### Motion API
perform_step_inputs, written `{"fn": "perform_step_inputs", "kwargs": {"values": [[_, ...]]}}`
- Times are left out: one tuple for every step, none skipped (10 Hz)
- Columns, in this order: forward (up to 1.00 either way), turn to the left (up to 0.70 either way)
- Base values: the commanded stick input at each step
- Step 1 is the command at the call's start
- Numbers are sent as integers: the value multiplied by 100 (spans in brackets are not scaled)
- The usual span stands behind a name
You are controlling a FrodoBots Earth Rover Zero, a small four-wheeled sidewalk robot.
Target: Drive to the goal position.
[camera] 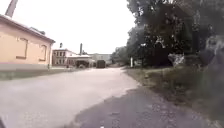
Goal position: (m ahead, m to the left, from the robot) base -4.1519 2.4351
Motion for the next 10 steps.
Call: {"fn": "perform_step_inputs", "kwargs": {"values": [[70, 0], [70, 0], [70, 0], [70, 0], [70, 0], [70, 0], [70, 0], [70, 0], [70, 0], [70, 0]]}}
